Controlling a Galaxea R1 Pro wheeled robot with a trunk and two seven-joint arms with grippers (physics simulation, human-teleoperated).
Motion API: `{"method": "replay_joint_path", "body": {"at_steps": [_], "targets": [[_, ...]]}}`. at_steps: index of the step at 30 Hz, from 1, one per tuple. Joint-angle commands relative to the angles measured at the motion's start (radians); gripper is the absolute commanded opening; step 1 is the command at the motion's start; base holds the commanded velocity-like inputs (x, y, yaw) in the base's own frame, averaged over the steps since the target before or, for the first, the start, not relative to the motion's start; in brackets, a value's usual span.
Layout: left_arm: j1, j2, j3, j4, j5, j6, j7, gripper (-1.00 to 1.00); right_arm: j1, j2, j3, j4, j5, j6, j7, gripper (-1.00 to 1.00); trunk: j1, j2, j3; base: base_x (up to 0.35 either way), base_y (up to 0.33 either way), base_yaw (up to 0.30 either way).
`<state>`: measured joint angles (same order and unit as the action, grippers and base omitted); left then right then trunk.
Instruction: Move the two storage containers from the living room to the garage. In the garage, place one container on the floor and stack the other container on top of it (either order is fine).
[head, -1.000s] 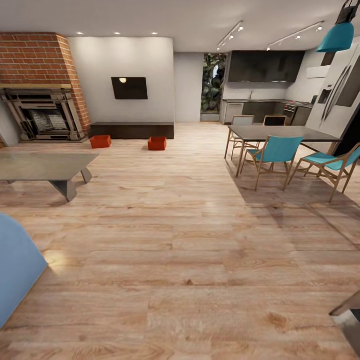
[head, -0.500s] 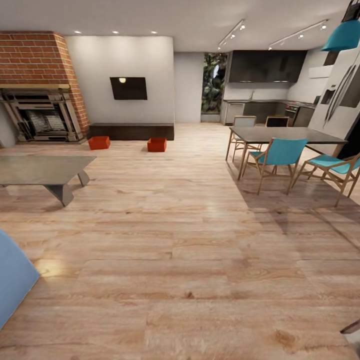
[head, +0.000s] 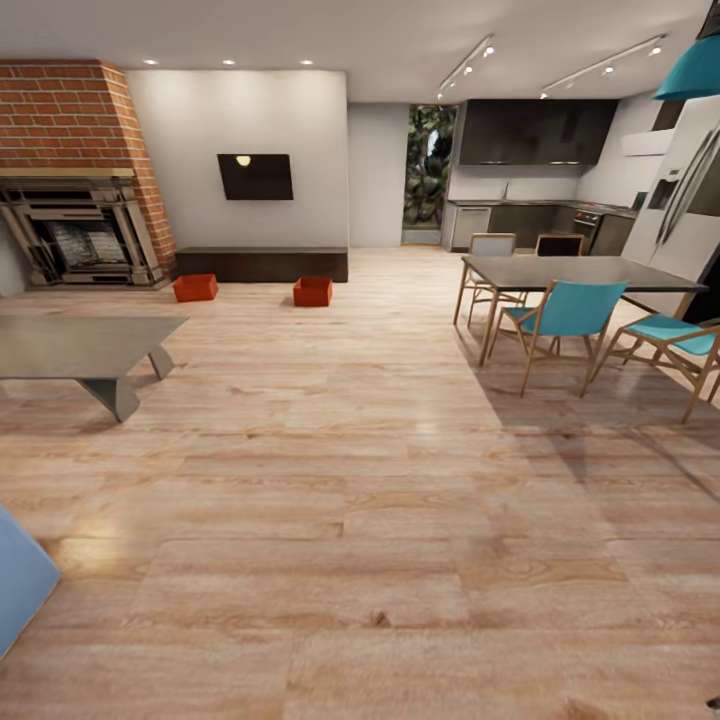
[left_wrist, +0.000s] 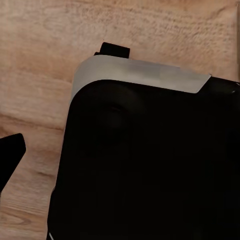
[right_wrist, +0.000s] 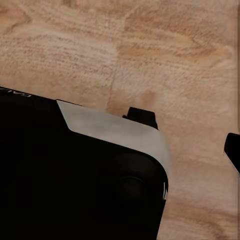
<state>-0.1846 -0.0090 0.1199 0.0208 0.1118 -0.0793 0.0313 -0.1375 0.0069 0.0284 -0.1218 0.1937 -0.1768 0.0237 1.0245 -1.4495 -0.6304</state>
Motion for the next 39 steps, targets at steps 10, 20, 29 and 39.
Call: {"method": "replay_joint_path", "body": {"at_steps": [10, 20, 29, 39], "targets": [[-0.001, 0.0, 0.004, 0.002, 0.006, -0.005, 0.001, 1.0, -0.001, 0.0, 0.002, 0.001, 0.003, -0.003, 0.001, 1.0, 0.0, 0.0, -0.001, 0.245, 0.0, 0.0], [-0.001, 0.0, 0.004, 0.002, 0.006, -0.005, 0.001, 1.0, -0.001, 0.0, 0.002, 0.001, 0.004, -0.003, 0.0, 1.0, 0.0, 0.0, -0.001, 0.242, 0.0, 0.0], [-0.001, 0.0, 0.004, 0.002, 0.006, -0.005, 0.001, 1.0, -0.001, 0.0, 0.002, 0.001, 0.004, -0.003, 0.001, 1.0, 0.0, 0.0, -0.001, 0.24, 0.011, 0.0], [-0.001, 0.0, 0.004, 0.002, 0.006, -0.005, 0.001, 1.0, -0.001, 0.001, 0.002, 0.001, 0.004, -0.003, 0.001, 1.0, 0.0, 0.0, -0.001, 0.25, 0.158, 0.0]]}}
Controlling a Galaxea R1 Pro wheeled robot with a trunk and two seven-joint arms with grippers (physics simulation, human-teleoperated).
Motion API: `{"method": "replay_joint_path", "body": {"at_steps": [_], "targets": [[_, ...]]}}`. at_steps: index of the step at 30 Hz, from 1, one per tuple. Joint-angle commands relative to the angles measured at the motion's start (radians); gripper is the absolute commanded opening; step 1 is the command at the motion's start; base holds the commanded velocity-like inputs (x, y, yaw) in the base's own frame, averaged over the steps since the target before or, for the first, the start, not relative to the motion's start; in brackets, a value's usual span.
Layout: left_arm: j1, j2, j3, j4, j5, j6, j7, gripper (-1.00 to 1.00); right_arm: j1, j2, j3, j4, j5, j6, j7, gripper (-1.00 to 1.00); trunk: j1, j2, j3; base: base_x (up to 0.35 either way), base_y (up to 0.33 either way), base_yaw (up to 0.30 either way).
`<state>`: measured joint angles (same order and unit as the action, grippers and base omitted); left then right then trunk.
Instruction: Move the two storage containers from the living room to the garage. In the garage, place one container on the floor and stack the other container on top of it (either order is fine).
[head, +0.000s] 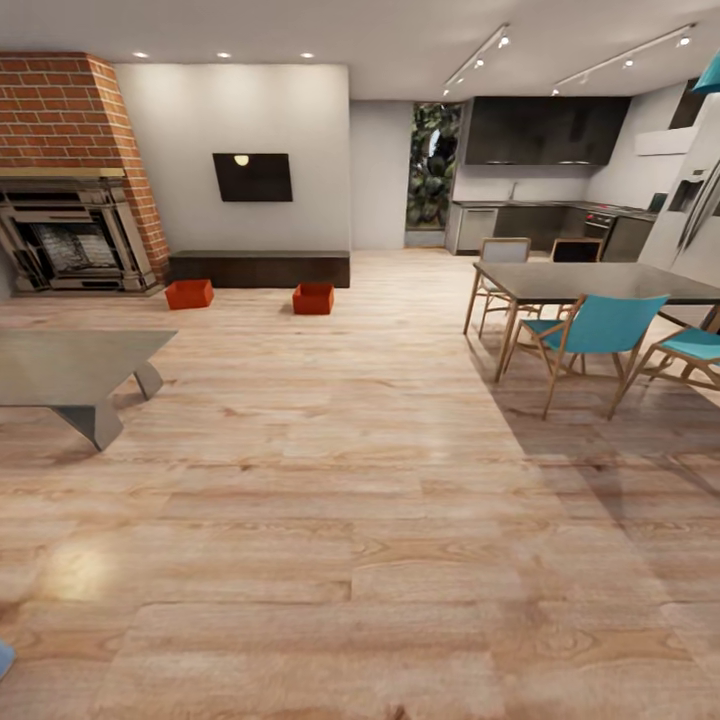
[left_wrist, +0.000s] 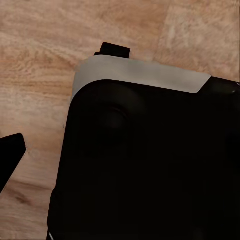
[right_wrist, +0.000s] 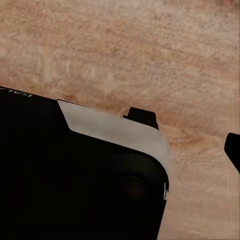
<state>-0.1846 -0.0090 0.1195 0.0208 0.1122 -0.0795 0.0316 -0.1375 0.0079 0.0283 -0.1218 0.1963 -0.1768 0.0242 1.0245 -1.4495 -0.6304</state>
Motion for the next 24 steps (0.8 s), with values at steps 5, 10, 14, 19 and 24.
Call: {"method": "replay_joint_path", "body": {"at_steps": [5, 10, 14, 19, 24], "targets": [[-0.001, 0.0, 0.005, 0.002, 0.006, -0.005, 0.001, 1.0, -0.001, 0.0, 0.002, 0.001, 0.002, -0.003, 0.0, 1.0, 0.0, 0.0, -0.001, 0.261, 0.205, 0.0], [-0.001, 0.0, 0.005, 0.002, 0.006, -0.005, 0.001, 1.0, -0.001, 0.0, 0.002, 0.001, 0.002, -0.003, 0.0, 1.0, 0.0, 0.0, -0.001, 0.261, 0.206, 0.0], [-0.001, 0.0, 0.005, 0.002, 0.006, -0.005, 0.001, 1.0, -0.001, 0.0, 0.002, 0.001, 0.002, -0.003, 0.0, 1.0, 0.0, 0.0, -0.001, 0.261, 0.207, 0.0], [-0.001, 0.0, 0.005, 0.002, 0.006, -0.005, 0.001, 1.0, -0.001, 0.0, 0.002, 0.001, 0.002, -0.003, 0.0, 1.0, 0.0, 0.0, -0.001, 0.261, 0.207, 0.0], [-0.001, 0.0, 0.005, 0.002, 0.006, -0.005, 0.001, 1.0, -0.001, 0.0, 0.002, 0.001, 0.002, -0.003, 0.0, 1.0, 0.0, 0.0, -0.001, 0.261, 0.207, 0.0]]}}
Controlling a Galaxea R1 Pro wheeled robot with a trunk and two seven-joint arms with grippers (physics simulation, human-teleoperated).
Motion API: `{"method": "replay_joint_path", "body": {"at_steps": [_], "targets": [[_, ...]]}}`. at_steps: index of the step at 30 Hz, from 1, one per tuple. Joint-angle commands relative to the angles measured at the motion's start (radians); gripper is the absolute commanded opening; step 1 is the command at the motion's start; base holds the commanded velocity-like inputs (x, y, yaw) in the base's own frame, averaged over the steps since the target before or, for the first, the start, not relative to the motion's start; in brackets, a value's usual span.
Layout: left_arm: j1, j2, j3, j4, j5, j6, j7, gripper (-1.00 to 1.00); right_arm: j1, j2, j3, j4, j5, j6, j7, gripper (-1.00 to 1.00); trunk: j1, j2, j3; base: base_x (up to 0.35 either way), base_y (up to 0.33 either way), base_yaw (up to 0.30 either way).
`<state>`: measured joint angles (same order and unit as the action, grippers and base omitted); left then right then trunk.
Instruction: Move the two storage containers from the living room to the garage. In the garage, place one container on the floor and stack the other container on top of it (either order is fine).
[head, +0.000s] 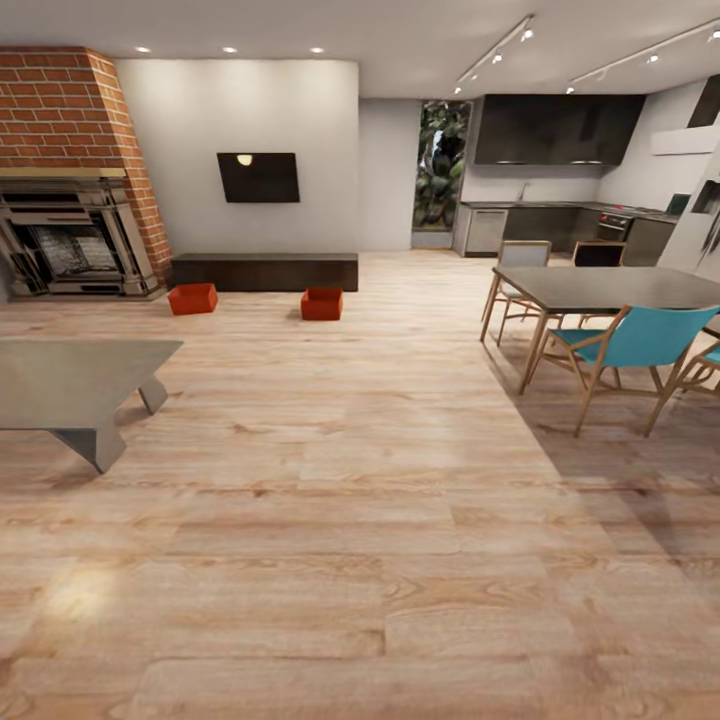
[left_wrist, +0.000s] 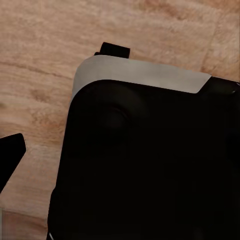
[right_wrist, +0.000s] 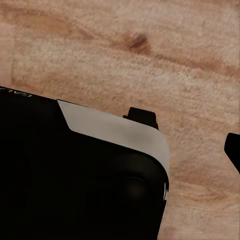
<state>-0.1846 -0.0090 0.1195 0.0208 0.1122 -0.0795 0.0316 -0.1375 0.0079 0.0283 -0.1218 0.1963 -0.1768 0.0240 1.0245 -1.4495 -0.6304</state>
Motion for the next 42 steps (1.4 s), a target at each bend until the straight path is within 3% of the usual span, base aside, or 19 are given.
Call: {"method": "replay_joint_path", "body": {"at_steps": [1, 27, 42], "targets": [[-0.001, 0.0, 0.005, 0.002, 0.006, -0.005, 0.001, 1.0, -0.001, 0.0, 0.002, 0.001, 0.002, -0.003, 0.0, 1.0, 0.0, 0.0, -0.001, 0.261, 0.207, 0.0], [-0.001, 0.0, 0.005, 0.002, 0.006, -0.005, 0.001, 1.0, -0.001, 0.0, 0.002, 0.001, 0.002, -0.003, 0.001, 1.0, 0.0, 0.0, -0.001, 0.273, 0.189, 0.0], [-0.001, 0.0, 0.005, 0.002, 0.006, -0.005, 0.001, 1.0, -0.001, 0.0, 0.002, 0.001, 0.002, -0.003, 0.001, 1.0, 0.0, 0.0, -0.001, 0.275, 0.08, 0.0]]}}
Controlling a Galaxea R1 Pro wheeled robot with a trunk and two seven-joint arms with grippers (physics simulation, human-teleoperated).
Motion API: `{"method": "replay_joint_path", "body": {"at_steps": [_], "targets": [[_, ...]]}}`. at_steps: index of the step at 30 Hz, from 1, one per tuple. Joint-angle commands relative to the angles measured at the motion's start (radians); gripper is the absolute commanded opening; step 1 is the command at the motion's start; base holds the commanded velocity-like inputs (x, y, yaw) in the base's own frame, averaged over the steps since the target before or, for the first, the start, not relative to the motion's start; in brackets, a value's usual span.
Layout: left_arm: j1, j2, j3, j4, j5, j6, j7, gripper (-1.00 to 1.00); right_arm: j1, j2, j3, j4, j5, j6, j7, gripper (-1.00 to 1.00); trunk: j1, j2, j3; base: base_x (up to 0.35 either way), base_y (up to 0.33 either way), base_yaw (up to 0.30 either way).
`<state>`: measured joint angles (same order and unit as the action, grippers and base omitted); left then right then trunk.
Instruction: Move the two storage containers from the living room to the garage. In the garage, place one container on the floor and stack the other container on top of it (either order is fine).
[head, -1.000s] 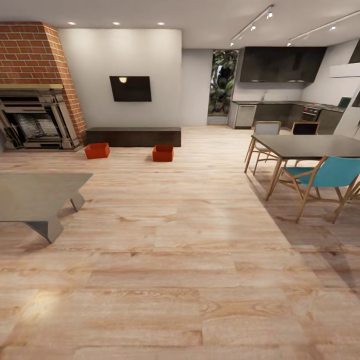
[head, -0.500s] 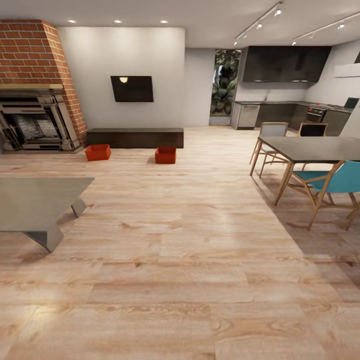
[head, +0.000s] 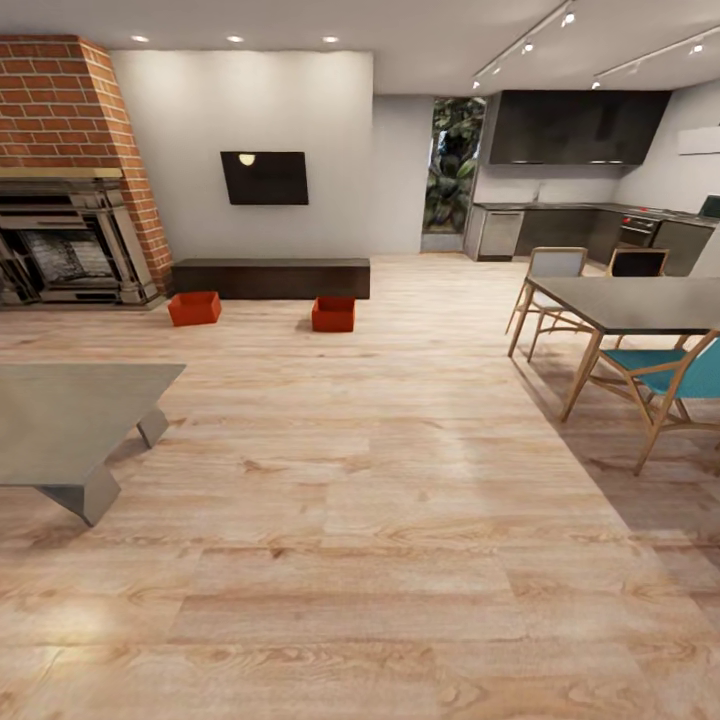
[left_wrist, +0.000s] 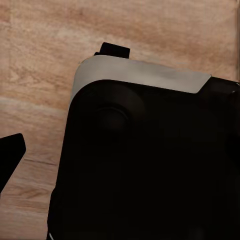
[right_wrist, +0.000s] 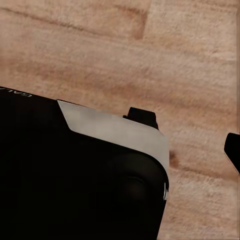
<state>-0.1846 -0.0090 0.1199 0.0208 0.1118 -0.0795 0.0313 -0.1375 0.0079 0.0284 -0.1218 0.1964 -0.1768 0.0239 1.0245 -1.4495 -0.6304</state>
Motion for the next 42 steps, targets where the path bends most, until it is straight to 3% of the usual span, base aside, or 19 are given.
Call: {"method": "replay_joint_path", "body": {"at_steps": [1, 42], "targets": [[-0.001, 0.0, 0.004, 0.002, 0.006, -0.005, 0.001, 1.0, -0.001, 0.0, 0.002, 0.001, 0.001, -0.003, 0.001, 1.0, 0.0, 0.0, -0.001, 0.275, 0.006, 0.0], [-0.001, 0.0, 0.004, 0.002, 0.006, -0.005, 0.001, 1.0, -0.001, 0.003, 0.004, 0.001, 0.001, -0.003, 0.001, 1.0, 0.0, 0.0, -0.001, 0.275, 0.0, 0.0]]}}
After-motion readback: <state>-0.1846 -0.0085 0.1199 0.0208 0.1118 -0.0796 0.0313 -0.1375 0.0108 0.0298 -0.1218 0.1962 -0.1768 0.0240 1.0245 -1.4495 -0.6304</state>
